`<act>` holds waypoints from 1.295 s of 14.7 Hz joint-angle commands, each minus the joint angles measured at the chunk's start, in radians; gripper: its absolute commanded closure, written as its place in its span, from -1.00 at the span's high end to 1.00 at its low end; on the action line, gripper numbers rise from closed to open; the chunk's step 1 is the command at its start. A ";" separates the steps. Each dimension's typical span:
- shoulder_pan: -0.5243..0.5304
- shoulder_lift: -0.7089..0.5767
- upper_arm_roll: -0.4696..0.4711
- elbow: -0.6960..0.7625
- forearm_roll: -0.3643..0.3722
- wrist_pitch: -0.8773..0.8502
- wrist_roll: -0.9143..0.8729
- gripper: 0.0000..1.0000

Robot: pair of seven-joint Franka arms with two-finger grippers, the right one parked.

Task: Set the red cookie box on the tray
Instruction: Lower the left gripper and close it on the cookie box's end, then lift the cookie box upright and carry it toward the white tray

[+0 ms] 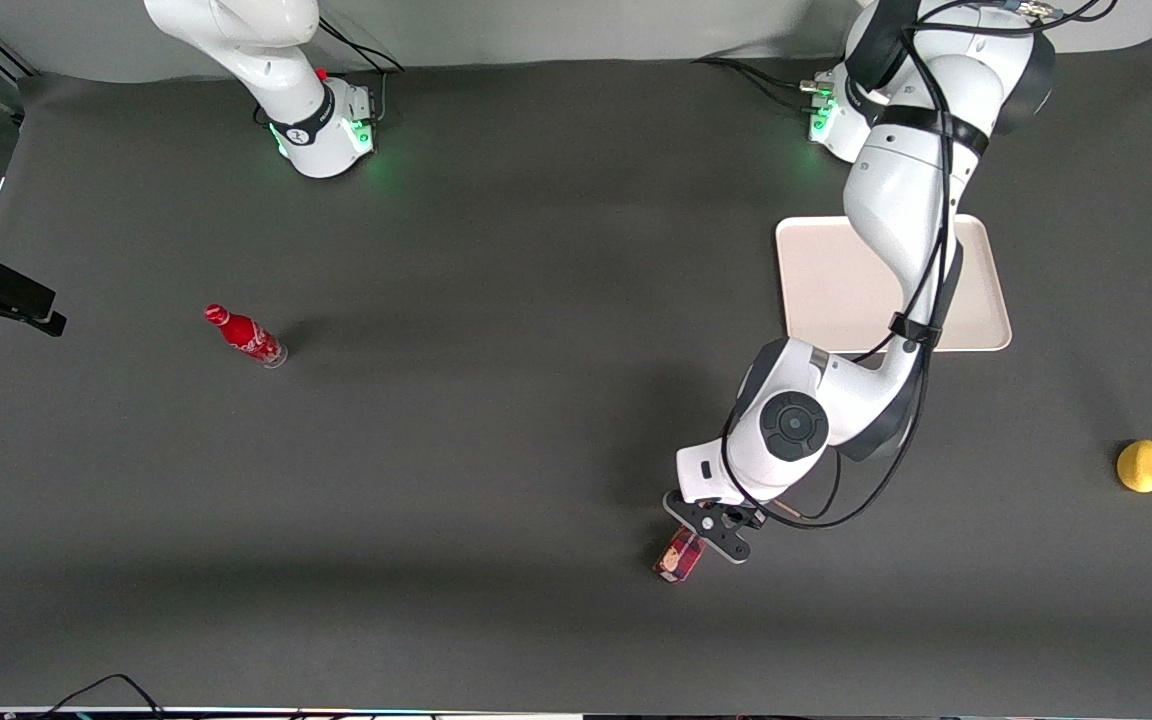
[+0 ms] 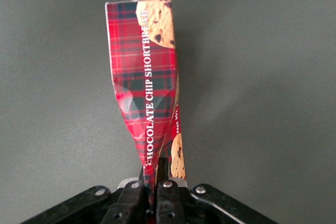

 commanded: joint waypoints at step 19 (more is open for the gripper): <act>0.144 -0.808 0.168 -0.509 0.014 -0.543 -0.140 -1.00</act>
